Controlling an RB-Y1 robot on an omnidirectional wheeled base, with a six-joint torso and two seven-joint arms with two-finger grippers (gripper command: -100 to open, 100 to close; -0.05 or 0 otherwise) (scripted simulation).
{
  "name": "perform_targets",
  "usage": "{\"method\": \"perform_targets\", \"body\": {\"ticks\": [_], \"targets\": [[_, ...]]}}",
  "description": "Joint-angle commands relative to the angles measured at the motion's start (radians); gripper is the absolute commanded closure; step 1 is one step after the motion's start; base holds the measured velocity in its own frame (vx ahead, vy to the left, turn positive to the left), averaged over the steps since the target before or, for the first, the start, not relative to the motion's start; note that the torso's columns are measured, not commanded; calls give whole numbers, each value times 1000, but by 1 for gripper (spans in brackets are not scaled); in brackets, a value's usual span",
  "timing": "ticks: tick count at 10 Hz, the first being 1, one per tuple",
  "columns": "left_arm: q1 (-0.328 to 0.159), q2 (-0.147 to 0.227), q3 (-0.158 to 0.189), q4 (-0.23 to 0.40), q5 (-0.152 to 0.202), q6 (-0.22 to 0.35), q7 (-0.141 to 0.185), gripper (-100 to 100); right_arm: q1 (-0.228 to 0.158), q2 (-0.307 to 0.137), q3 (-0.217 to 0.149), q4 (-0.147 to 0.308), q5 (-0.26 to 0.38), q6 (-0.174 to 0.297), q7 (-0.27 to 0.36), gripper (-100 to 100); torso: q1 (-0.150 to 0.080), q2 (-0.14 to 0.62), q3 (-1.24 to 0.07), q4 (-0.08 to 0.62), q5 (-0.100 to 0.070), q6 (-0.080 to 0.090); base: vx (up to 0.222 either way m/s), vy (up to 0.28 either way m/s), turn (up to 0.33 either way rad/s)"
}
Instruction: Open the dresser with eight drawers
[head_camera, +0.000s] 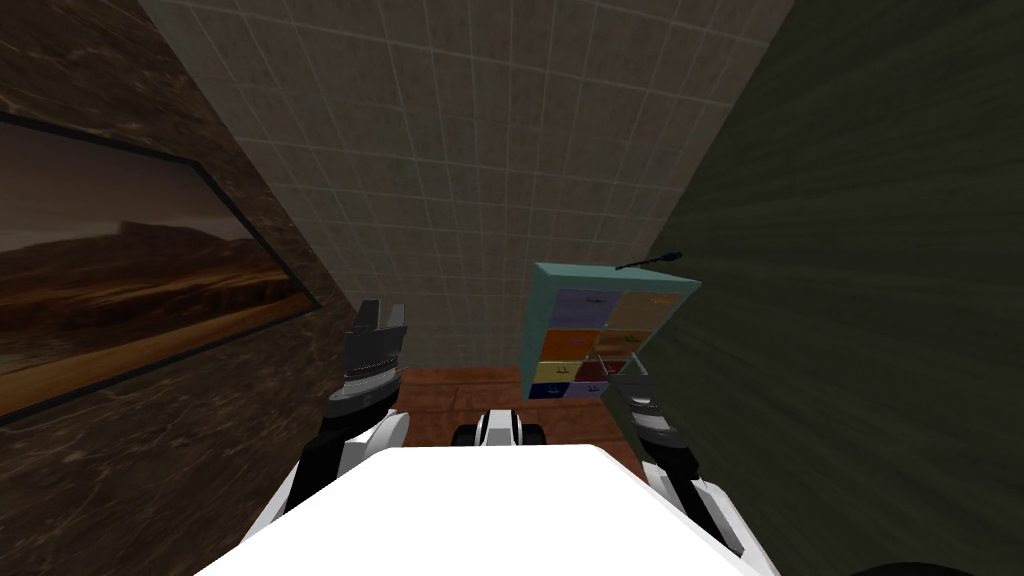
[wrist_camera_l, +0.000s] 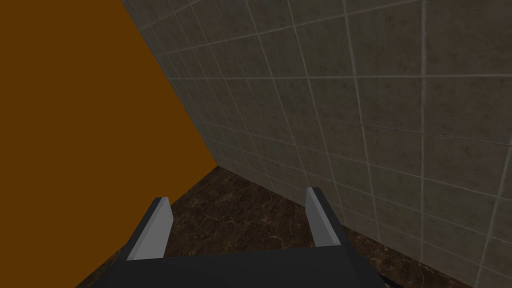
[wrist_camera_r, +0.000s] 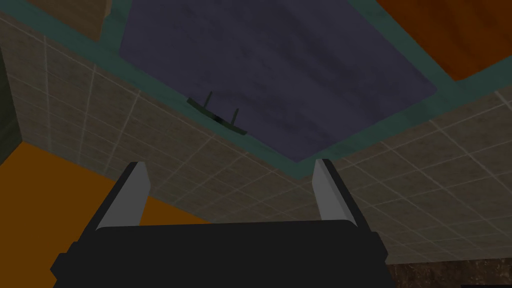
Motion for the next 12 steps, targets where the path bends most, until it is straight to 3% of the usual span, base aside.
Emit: {"method": "perform_targets", "body": {"ticks": [1, 2, 4, 7, 12], "targets": [[0, 0, 0, 0, 0, 0, 0, 0, 1, 4, -26, 34, 12, -12, 74, -100, 1, -1, 0, 0, 0, 0, 57, 32, 59], [0, 0, 0, 0, 0, 0, 0, 0, 0, 7, -50, 71, 23, -25, 103, -100, 1, -2, -1, 0, 0, 0, 73, 47, 78], [0, 0, 0, 0, 0, 0, 0, 0, 0, 7, -50, 71, 23, -25, 139, -100, 2, -2, -1, -1, 1, 0, 47, 32, 25], [0, 0, 0, 0, 0, 0, 0, 0, -2, 16, -96, 141, 43, -49, 232, -100, 1, -2, -1, -1, 0, 0, 62, 31, 69], [0, 0, 0, 0, 0, 0, 0, 0, -5, 27, -139, 206, 62, -72, 369, -100, 1, -2, -1, 0, 0, 0, 65, 33, 49]]}}
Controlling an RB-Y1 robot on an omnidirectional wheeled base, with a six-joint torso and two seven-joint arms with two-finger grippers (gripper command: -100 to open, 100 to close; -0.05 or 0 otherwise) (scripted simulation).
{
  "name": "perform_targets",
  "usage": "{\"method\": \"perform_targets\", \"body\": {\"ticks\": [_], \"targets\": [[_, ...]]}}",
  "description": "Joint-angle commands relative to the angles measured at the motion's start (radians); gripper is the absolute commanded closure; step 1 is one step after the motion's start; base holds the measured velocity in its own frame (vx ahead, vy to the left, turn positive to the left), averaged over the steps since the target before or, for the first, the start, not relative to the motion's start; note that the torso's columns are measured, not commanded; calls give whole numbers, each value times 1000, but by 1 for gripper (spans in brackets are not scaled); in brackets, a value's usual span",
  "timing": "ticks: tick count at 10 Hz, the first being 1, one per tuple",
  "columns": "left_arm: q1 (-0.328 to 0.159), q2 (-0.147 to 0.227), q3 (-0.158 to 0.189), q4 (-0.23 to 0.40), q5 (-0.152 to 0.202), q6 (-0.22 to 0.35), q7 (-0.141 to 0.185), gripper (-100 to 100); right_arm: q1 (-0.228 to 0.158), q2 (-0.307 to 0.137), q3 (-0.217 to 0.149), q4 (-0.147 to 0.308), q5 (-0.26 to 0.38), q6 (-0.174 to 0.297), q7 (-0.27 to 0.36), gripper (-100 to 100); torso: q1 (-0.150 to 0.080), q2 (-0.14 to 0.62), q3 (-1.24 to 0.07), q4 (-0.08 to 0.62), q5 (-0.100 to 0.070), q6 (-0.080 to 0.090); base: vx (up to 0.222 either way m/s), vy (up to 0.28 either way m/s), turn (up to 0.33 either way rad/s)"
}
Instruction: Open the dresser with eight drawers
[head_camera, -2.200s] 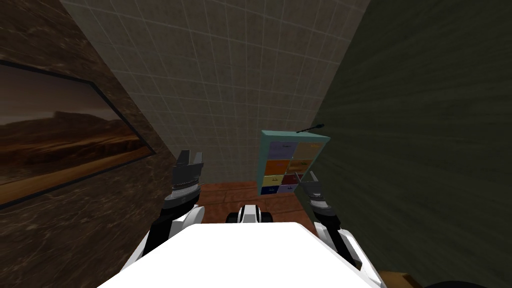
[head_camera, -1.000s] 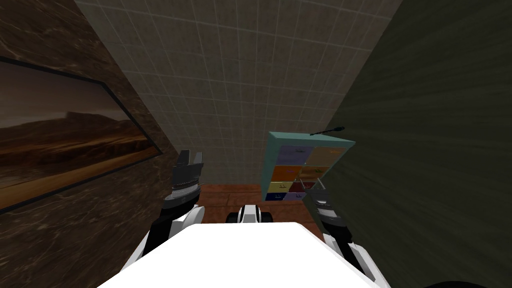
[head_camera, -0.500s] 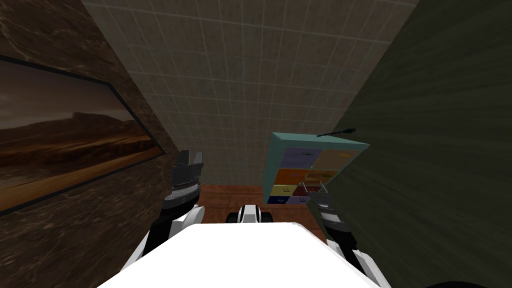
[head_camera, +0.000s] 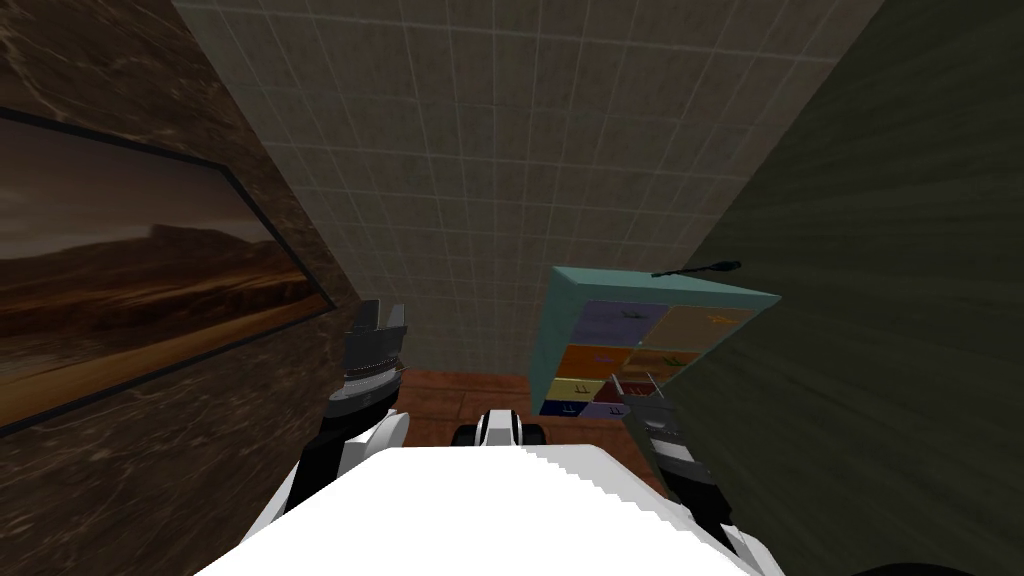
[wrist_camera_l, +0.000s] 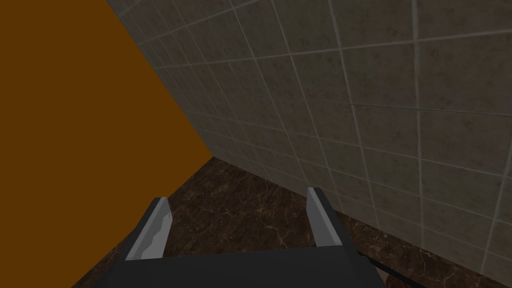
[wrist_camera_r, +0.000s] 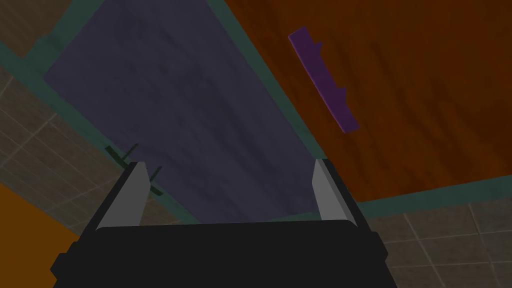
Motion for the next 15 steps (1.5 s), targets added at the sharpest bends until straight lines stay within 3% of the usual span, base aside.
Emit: {"method": "perform_targets", "body": {"ticks": [1, 8, 11, 15], "targets": [[0, 0, 0, 0, 0, 0, 0, 0, 1, 11, -29, 42, 14, -15, 77, -100, 0, 1, 0, 0, 0, 0, 64, 45, 79], [0, 0, 0, 0, 0, 0, 0, 0, -2, 27, -82, 121, 38, -43, 233, -100, 0, -1, 0, 0, 0, 0, 51, 27, 42], [0, 0, 0, 0, 0, 0, 0, 0, -3, 41, -121, 177, 55, -65, 329, -100, 1, -1, -1, 0, 0, 0, 66, 34, 62], [0, 0, 0, 0, 0, 0, 0, 0, -4, 60, -145, 210, 66, -78, 397, -100, 0, 1, 1, 0, 0, 0, 43, 20, 30]]}}
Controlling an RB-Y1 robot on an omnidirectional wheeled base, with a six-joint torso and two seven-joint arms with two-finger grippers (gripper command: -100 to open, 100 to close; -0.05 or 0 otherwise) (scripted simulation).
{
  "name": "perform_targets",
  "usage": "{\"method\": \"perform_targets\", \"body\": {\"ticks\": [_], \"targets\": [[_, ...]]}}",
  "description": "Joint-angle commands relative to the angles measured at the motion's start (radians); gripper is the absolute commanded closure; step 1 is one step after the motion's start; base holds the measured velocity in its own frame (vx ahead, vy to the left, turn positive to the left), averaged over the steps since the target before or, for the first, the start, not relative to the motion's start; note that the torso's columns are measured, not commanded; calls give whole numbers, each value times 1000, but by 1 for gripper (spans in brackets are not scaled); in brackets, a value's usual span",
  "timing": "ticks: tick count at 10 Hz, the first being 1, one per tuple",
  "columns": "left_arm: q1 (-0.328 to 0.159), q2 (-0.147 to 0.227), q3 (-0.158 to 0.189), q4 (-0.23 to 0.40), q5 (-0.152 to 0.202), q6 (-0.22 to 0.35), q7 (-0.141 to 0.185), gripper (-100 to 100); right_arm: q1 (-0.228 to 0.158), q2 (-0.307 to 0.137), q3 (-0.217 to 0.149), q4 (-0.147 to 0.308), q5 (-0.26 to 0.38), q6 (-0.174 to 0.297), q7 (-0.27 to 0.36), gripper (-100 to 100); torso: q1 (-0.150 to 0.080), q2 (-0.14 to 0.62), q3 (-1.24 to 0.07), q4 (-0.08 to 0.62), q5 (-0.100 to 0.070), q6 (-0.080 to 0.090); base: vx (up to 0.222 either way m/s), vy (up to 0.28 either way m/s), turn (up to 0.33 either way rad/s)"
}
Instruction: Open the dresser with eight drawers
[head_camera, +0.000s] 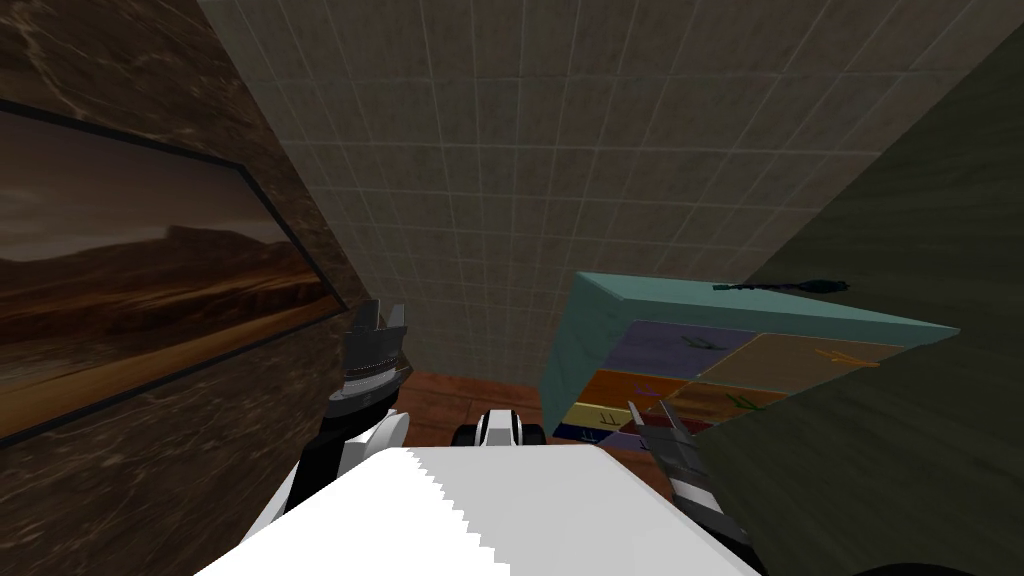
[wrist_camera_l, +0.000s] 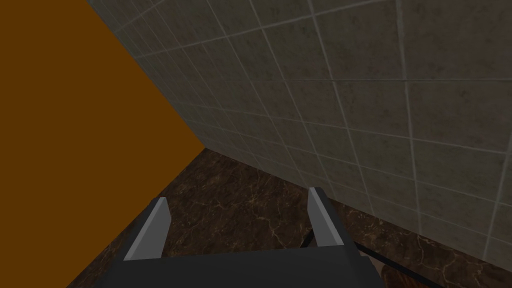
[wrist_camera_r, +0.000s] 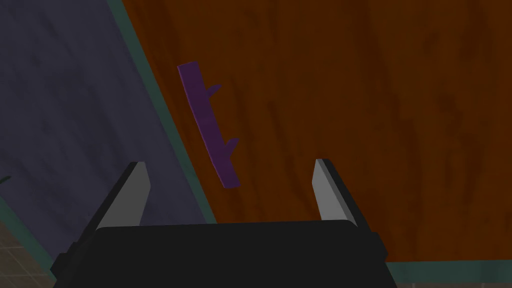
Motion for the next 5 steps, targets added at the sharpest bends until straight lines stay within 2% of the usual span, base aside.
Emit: {"method": "perform_targets", "body": {"ticks": [1, 2, 3, 4, 5], "targets": [[0, 0, 0, 0, 0, 0, 0, 0, -2, 4, -8, 12, 3, -3, 18, -100, 0, -1, -1, 0, 0, 0, 20, 7, 7], [0, 0, 0, 0, 0, 0, 0, 0, -2, -23, -15, 0, -1, 20, -6, -100, 0, 0, 0, 0, 0, 0, 66, 13, 22], [0, 0, 0, 0, 0, 0, 0, 0, 2, -8, -11, -2, 2, 9, 8, -100, 0, -3, -2, -1, 0, 0, 42, 6, 7], [0, 0, 0, 0, 0, 0, 0, 0, 2, -10, -12, -4, 2, 14, 3, 100, 0, -1, -1, -1, 0, 0, 6, 1, -1], [0, 0, 0, 0, 0, 0, 0, 0, 11, -14, -11, -9, 0, 6, -5, 100, 0, 1, 0, 0, 0, 0, -108, 19, -62]]}}
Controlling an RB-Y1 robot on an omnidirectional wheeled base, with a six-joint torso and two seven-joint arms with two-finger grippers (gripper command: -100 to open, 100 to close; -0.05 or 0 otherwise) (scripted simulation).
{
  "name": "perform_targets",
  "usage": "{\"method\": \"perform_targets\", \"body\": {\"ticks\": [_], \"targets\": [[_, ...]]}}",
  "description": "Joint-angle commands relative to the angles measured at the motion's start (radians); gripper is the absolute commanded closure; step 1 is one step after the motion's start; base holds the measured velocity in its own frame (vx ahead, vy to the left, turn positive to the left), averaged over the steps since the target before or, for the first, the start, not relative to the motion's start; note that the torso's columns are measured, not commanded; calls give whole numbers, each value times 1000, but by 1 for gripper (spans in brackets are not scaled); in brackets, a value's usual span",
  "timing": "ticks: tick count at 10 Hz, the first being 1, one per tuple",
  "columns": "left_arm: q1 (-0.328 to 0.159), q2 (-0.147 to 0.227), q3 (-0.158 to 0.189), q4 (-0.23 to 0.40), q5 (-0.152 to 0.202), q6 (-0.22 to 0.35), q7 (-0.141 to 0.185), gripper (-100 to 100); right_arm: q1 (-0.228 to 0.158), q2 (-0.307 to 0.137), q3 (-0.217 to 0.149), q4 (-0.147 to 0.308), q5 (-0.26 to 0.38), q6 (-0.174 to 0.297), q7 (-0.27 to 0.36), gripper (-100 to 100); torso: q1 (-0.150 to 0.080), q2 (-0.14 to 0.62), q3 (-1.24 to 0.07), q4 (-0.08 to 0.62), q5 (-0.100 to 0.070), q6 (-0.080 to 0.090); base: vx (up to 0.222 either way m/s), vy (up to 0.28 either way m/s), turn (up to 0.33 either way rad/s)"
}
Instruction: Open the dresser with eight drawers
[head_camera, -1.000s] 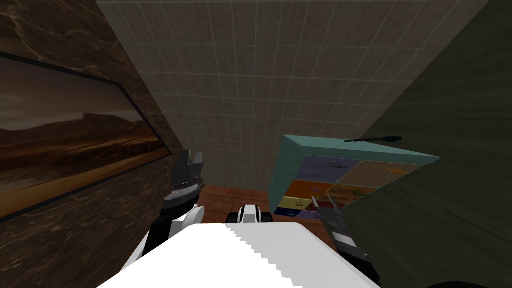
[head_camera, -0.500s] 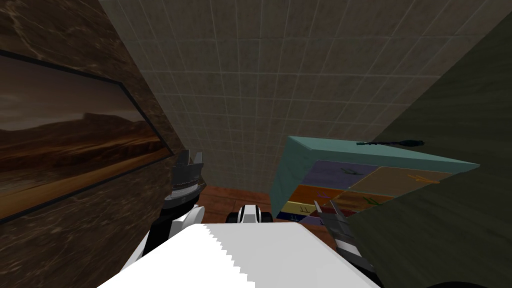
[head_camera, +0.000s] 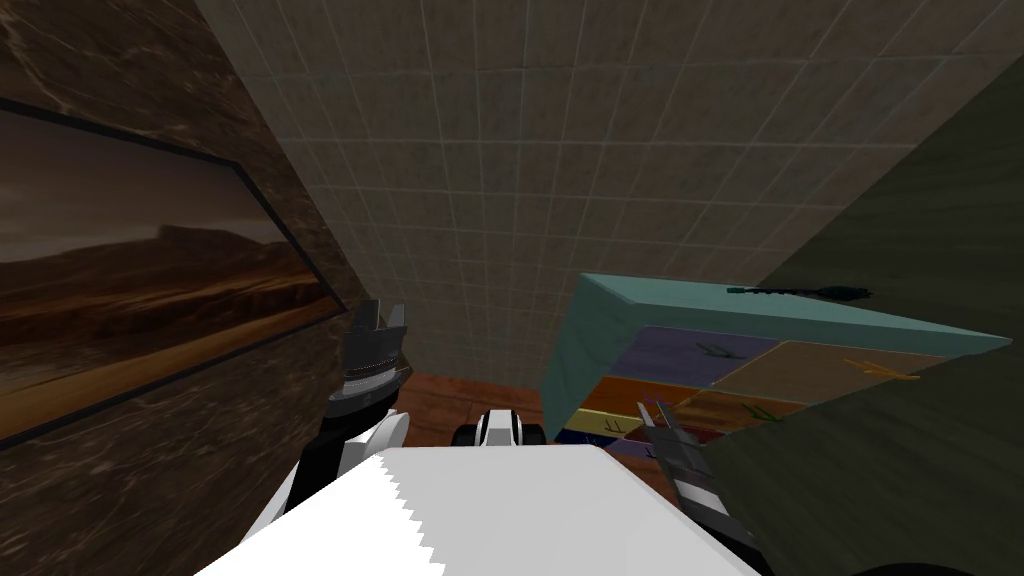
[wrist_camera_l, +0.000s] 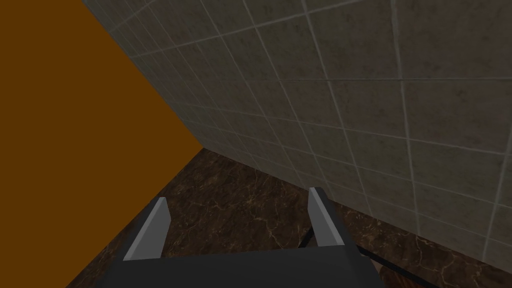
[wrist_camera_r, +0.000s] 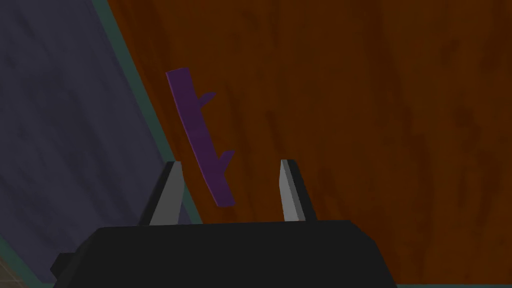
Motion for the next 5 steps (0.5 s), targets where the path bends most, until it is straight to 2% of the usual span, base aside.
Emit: {"method": "perform_targets", "body": {"ticks": [1, 3, 4, 5], "targets": [[0, 0, 0, 0, 0, 0, 0, 0, 11, -5, 0, -6, -2, -9, -12, 100, -1, 3, 3, -1, -4, -2, -175, 26, -33], [0, 0, 0, 0, 0, 0, 0, 0, 21, -10, 0, -11, -3, -16, -21, 100, -1, 2, 2, 1, -1, 0, -185, 20, -29], [0, 0, 0, 0, 0, 0, 0, 0, 17, -9, 0, -8, -3, -14, -17, 100, 0, -1, 0, 0, 0, 0, -84, 5, -12], [0, 0, 0, 0, 0, 0, 0, 0, 16, -34, 20, -15, 12, -13, -36, -100, 0, -7, -4, -2, 0, 0, 32, 1, 203]]}}
